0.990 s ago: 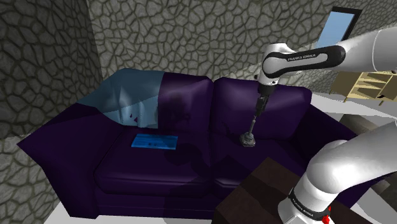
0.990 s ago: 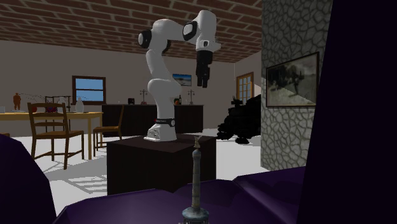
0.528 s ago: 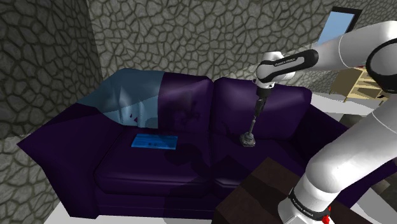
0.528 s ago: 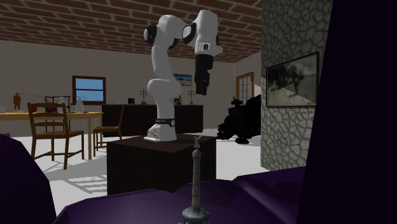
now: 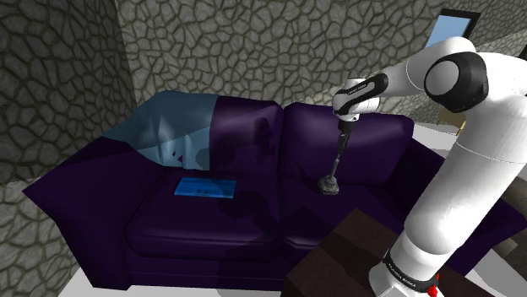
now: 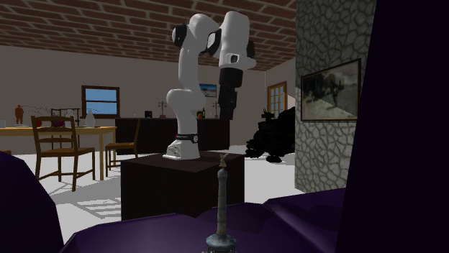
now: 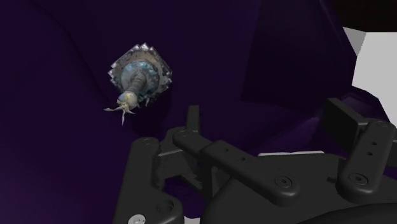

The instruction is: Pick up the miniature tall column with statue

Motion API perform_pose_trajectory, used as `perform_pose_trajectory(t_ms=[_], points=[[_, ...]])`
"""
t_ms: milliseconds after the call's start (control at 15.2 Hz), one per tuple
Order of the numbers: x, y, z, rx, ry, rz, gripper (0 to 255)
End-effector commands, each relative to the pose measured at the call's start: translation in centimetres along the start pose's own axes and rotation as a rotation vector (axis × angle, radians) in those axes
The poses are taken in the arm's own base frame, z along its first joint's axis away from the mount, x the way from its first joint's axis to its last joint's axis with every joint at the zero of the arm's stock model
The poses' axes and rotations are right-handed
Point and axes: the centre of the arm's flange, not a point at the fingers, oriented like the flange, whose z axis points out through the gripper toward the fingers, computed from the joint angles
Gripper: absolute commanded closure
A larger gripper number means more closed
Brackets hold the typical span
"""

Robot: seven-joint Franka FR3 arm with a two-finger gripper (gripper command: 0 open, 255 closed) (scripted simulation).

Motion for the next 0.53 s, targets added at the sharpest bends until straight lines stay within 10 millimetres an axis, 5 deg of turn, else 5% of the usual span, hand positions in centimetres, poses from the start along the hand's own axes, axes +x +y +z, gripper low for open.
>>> perform_pose_trajectory(t_ms=[0, 462], points=[[0.4, 2.3, 1.2, -0.006, -0.003, -0.008, 0], [2.5, 10.2, 5.0, -0.023, -0.014, -0.029, 0]])
